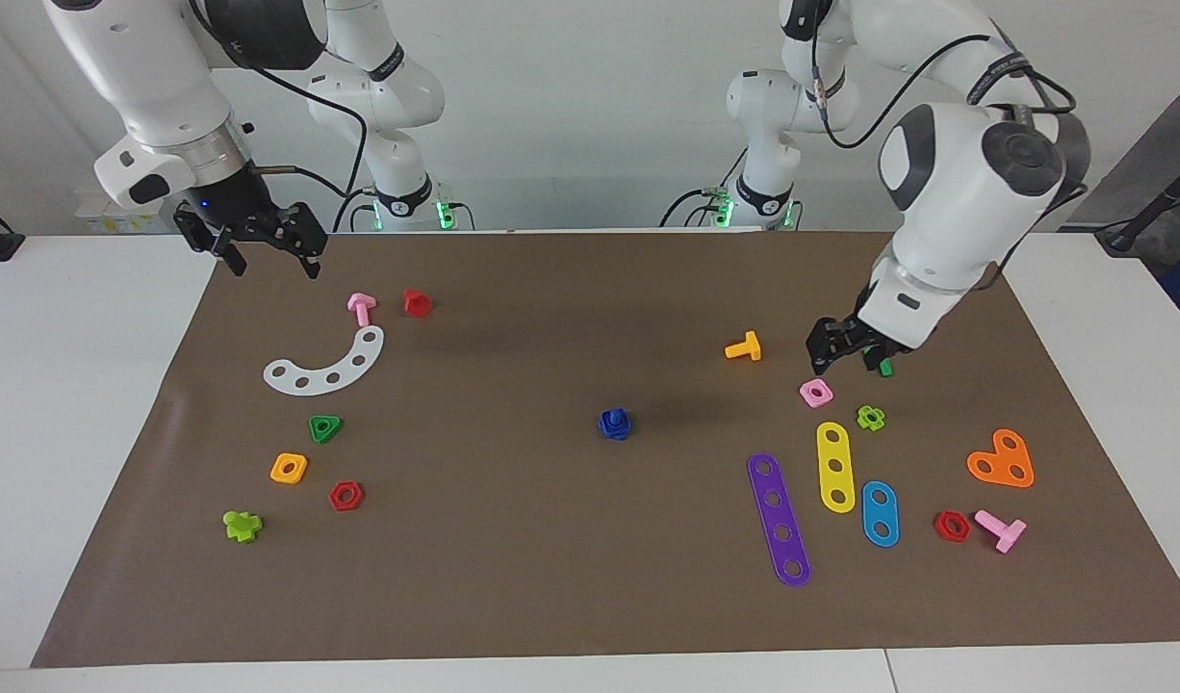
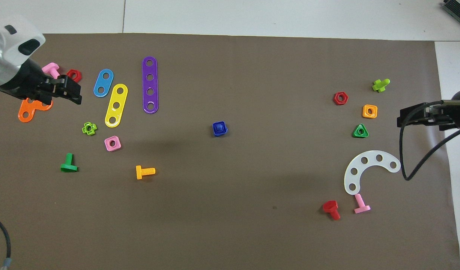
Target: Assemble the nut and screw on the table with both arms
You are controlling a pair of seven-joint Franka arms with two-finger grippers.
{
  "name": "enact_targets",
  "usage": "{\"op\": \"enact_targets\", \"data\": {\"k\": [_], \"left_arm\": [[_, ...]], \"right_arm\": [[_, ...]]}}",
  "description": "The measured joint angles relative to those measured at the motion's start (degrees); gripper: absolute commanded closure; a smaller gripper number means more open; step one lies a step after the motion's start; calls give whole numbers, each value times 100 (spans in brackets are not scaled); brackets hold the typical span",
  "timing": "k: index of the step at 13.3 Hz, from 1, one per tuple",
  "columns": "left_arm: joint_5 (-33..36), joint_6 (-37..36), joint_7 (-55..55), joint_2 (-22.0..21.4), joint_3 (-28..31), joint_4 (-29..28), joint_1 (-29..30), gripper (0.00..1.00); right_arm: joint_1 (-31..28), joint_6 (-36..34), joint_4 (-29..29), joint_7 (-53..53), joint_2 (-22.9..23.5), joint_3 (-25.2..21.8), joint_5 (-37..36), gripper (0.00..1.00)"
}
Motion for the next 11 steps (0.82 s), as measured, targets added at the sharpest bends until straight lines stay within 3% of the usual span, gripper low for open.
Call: {"op": "enact_targets", "data": {"k": [4, 6, 11], "left_arm": [[205, -88, 527, -754, 7, -654, 274, 21], [236, -182, 533, -1117, -11, -934, 276, 2], [488, -250, 249, -1347, -98, -1098, 211, 0]], "right_arm": [[-194, 0, 0, 0, 0, 54, -35, 0], [-193, 0, 0, 0, 0, 90, -118, 0], [-189, 0, 0, 0, 0, 103, -170, 0]]}}
